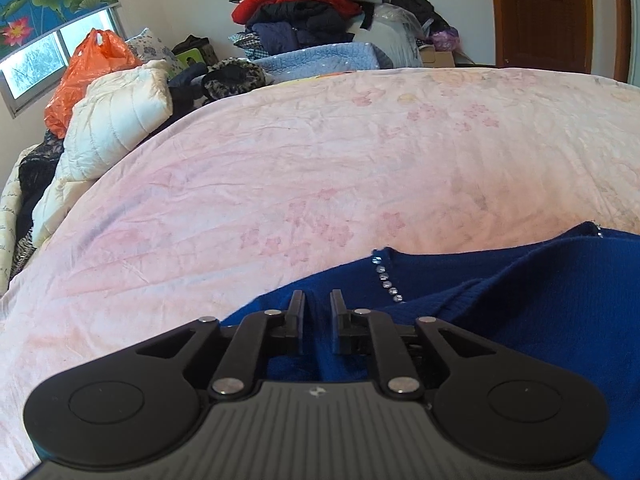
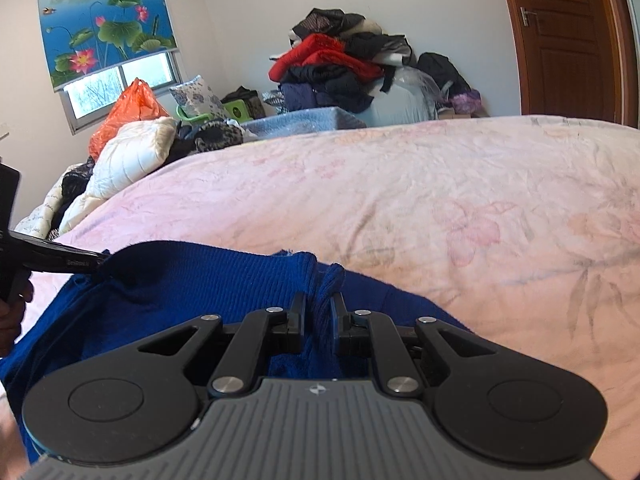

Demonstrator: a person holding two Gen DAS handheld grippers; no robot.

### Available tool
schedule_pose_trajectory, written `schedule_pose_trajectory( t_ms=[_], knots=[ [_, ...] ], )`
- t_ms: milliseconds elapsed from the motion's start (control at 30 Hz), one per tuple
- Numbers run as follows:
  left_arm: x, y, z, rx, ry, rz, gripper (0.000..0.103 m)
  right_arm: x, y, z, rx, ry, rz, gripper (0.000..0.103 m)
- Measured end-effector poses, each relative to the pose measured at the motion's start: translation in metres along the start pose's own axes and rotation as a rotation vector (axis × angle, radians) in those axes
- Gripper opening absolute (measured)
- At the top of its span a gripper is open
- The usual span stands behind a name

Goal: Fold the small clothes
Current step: 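Lay the hem onto the collar and open both grippers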

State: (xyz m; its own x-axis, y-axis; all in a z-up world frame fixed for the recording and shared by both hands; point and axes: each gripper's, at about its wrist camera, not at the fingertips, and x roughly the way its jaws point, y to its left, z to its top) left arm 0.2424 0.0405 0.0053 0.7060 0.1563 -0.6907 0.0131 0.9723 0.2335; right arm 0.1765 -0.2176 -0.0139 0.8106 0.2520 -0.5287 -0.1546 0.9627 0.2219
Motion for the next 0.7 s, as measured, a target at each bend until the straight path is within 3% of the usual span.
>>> schedule_pose_trajectory(
  t_ms=[33, 67, 100, 133, 167, 333, 467, 633, 667, 700],
  knots=[
    [-0.001, 0.004, 0.001, -0.007, -0.001, 0.014, 0.024, 0.002, -0.001, -0.001, 0.006, 0.008, -0.008, 0.024],
    [-0.001, 0.008, 0.001, -0.015, -0.005, 0.023, 0.04, 0.003, -0.002, -0.001, 0.013, 0.014, -0.024, 0.026],
    [-0.002, 0.015, 0.003, -0.028, -0.012, 0.03, 0.058, 0.005, -0.003, -0.001, 0.02, 0.022, -0.038, 0.036],
    [-0.005, 0.02, 0.003, -0.047, -0.024, 0.042, 0.066, 0.005, -0.004, -0.001, 0.028, 0.025, -0.042, 0.045],
    [-0.009, 0.026, 0.002, -0.061, -0.042, 0.057, 0.073, 0.003, -0.006, -0.002, 0.033, 0.016, -0.044, 0.048],
    [-0.03, 0.044, -0.01, -0.056, -0.059, 0.071, 0.074, -0.02, -0.011, 0.0, 0.02, -0.081, -0.144, 0.05],
    [-0.045, 0.054, -0.036, -0.055, -0.046, 0.027, 0.074, -0.028, -0.021, 0.004, 0.046, -0.049, -0.059, 0.051],
    [-0.058, 0.063, -0.075, -0.046, -0.016, -0.022, 0.074, -0.008, -0.029, -0.002, 0.104, 0.085, -0.008, 0.034],
    [-0.061, 0.066, -0.083, -0.047, -0.011, -0.028, 0.074, -0.004, -0.029, -0.004, 0.113, 0.097, -0.011, 0.028],
    [-0.064, 0.068, -0.089, -0.05, -0.005, -0.032, 0.074, -0.003, -0.028, -0.007, 0.12, 0.1, -0.014, 0.01]
  ],
)
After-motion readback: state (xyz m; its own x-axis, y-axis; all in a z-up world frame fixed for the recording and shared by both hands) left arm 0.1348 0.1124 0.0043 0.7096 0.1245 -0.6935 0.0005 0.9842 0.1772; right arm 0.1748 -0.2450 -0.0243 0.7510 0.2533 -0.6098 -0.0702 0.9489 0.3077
